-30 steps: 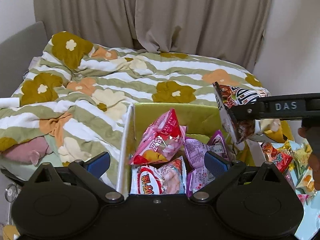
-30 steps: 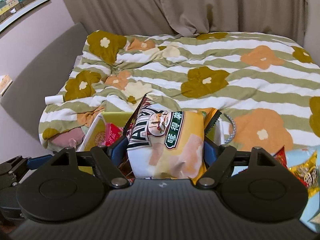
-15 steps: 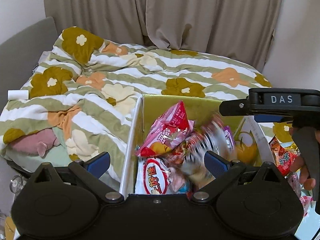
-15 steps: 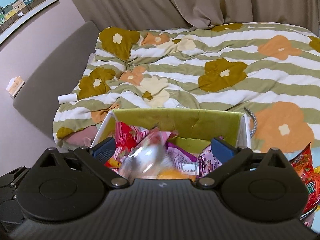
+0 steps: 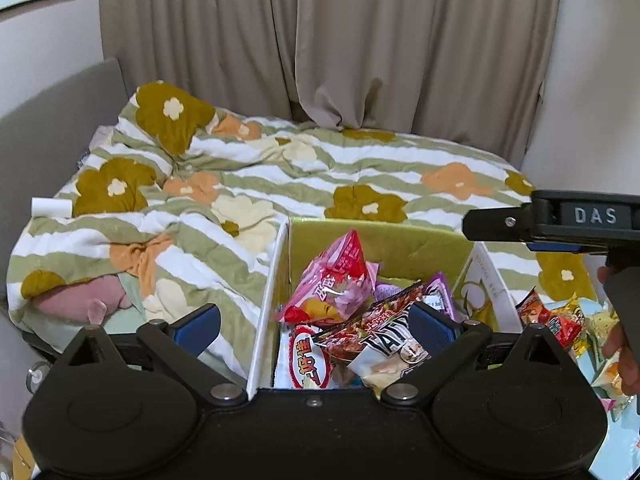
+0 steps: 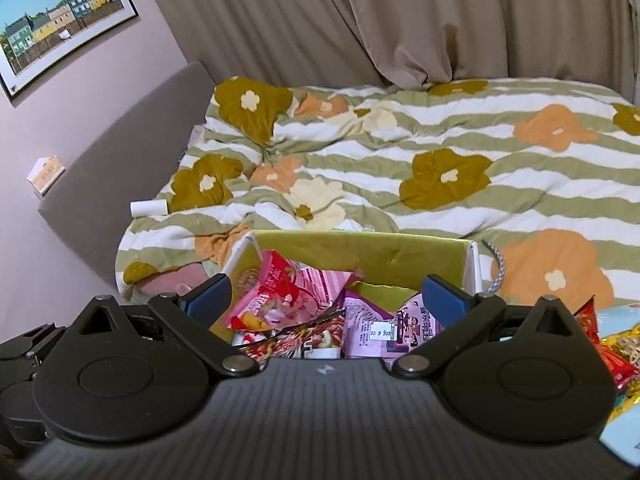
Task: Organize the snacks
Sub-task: 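Move both open tools back from the box to the snack pile, then grasp the brown bag with the left tool while the right tool grasps the orange cake bag, then carry the brown bag and orange cake bag into the yellow box and open both tools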
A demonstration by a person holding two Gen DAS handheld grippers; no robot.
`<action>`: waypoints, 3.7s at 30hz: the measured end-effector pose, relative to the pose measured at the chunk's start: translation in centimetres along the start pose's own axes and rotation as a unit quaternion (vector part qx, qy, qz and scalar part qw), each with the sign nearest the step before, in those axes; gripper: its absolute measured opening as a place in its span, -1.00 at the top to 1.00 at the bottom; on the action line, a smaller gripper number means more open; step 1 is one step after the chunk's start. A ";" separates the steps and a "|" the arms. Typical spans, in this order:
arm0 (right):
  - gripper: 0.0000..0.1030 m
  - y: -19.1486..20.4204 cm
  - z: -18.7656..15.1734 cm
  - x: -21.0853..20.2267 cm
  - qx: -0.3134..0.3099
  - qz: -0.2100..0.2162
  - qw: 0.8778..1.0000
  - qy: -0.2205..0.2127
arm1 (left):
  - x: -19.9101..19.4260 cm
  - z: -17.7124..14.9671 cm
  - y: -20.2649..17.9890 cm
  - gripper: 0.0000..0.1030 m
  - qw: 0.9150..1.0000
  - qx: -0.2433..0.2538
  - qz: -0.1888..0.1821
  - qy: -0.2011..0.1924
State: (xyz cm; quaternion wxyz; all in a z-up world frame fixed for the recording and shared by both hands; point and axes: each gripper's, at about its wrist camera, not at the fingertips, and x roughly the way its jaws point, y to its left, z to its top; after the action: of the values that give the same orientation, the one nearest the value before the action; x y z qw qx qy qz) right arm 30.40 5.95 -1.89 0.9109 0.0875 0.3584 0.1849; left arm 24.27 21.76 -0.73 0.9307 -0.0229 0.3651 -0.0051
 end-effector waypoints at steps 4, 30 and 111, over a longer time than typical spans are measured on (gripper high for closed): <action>-1.00 0.6 -0.7 -3.2 -0.002 -0.004 1.000 -0.025 | -2.1 -0.2 -0.4 -0.97 1.000 -0.002 0.001 -0.016; -1.00 -11.3 -9.9 -22.1 0.075 -0.154 0.979 -0.106 | -6.4 -4.8 -15.8 -0.98 0.986 0.095 -0.136 -0.024; -0.51 -31.1 -18.0 -14.4 -0.168 -0.112 0.978 0.057 | 4.1 -14.7 -30.9 -0.14 0.996 0.039 0.027 0.069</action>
State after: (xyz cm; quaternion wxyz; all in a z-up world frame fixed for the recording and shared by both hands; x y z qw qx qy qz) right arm 16.92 -27.85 -15.14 0.9057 -0.1183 0.3809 0.1440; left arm 17.53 -9.78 -12.89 0.9031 0.0234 0.4288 0.0045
